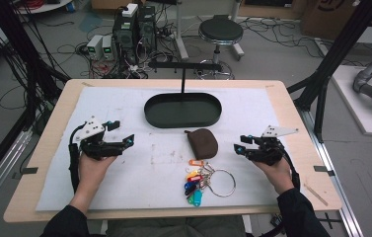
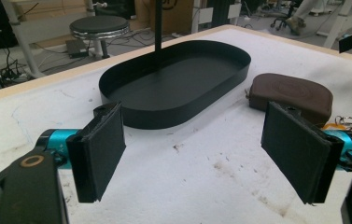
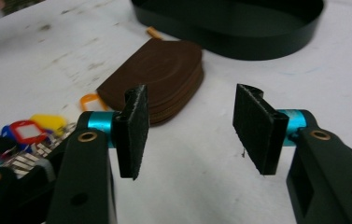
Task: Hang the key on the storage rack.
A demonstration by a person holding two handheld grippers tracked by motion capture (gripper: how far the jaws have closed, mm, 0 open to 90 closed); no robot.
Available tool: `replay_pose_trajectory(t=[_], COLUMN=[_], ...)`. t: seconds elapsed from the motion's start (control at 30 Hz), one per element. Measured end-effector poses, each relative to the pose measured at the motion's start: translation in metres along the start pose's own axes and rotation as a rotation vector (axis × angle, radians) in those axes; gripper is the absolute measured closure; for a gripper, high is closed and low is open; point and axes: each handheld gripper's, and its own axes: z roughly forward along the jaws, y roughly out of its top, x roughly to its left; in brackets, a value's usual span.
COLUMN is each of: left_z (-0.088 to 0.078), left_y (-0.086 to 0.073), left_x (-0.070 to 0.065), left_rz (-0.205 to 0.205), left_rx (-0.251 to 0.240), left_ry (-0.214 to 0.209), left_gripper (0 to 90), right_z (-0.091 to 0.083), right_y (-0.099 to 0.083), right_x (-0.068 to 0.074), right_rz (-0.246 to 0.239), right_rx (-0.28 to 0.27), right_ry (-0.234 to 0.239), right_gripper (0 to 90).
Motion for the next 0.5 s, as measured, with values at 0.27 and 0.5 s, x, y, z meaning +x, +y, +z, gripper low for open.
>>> replay_pose_trajectory(t=[0.27,0.5], left_z=[0.003,0.006], left_y=[0.002,0.003], left_x=[0.001,0.001], left_rz=[0.003,0.007], left_rx=[-0.005,-0.009], left_ry=[0.004,0.002], left_gripper=[21.5,21.5], right_z=[0.008,0.014], right_y=[-0.003,-0.010], right_x=[0.013,0.024], right_rz=[-0.057,-0.114], right_rx=[0.085,0.190], right_ry=[0.093,0.180], right_gripper=[55.4,62.0])
